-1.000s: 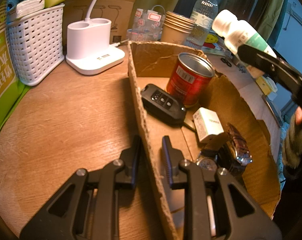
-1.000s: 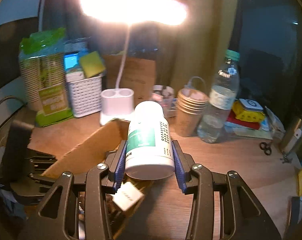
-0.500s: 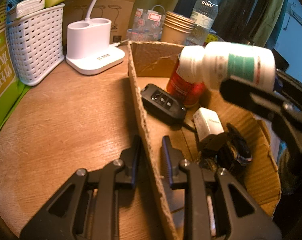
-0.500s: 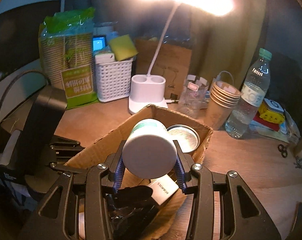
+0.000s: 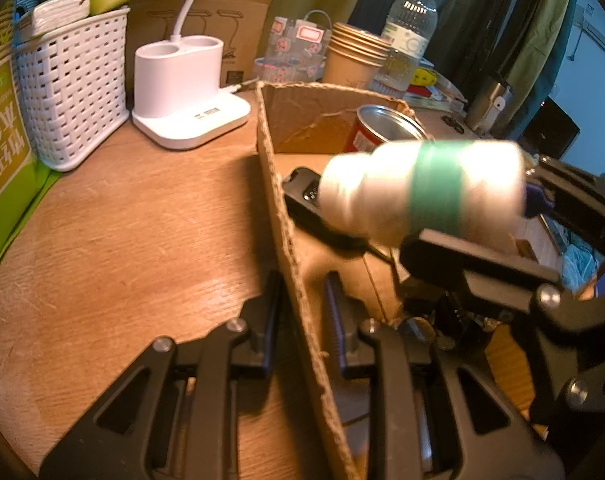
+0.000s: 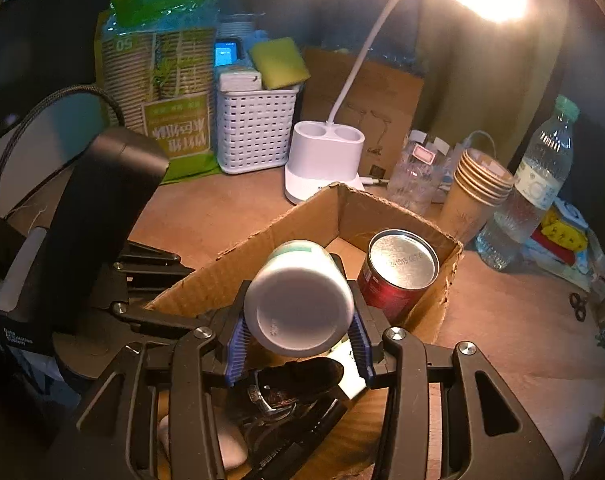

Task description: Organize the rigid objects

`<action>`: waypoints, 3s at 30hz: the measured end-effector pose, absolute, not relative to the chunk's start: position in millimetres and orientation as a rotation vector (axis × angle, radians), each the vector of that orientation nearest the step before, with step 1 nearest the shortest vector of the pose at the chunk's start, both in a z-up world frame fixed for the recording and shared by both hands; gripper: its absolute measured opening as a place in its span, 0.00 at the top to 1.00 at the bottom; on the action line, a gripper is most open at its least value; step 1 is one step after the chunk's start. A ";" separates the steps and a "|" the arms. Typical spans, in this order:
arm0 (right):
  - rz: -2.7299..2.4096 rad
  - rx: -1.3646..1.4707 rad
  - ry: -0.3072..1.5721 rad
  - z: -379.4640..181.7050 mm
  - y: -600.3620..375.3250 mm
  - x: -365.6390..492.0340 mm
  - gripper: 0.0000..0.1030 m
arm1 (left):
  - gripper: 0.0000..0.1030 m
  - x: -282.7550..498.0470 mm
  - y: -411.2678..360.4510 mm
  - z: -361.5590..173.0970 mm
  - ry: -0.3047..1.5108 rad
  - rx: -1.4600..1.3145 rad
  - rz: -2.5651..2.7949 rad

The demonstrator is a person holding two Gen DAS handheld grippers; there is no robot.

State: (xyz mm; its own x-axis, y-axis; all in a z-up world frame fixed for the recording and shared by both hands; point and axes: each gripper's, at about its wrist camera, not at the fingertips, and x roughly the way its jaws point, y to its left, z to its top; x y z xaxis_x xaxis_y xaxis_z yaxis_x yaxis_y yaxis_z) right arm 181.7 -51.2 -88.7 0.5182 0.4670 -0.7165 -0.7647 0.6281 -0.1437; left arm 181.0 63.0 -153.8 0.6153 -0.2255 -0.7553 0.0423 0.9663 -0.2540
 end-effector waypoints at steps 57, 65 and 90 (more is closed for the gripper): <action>0.470 -0.151 0.639 -74.9 -192.5 143.6 0.38 | 0.78 185.1 46.1 -151.2 0.882 -0.157 -0.126; 0.418 -0.087 0.618 -72.3 -222.9 142.6 0.38 | 0.78 195.1 16.8 -150.6 0.890 -0.117 -0.104; 0.318 -0.050 0.522 -53.4 -259.4 111.7 0.37 | 0.40 174.9 -41.3 -126.7 0.768 0.091 0.049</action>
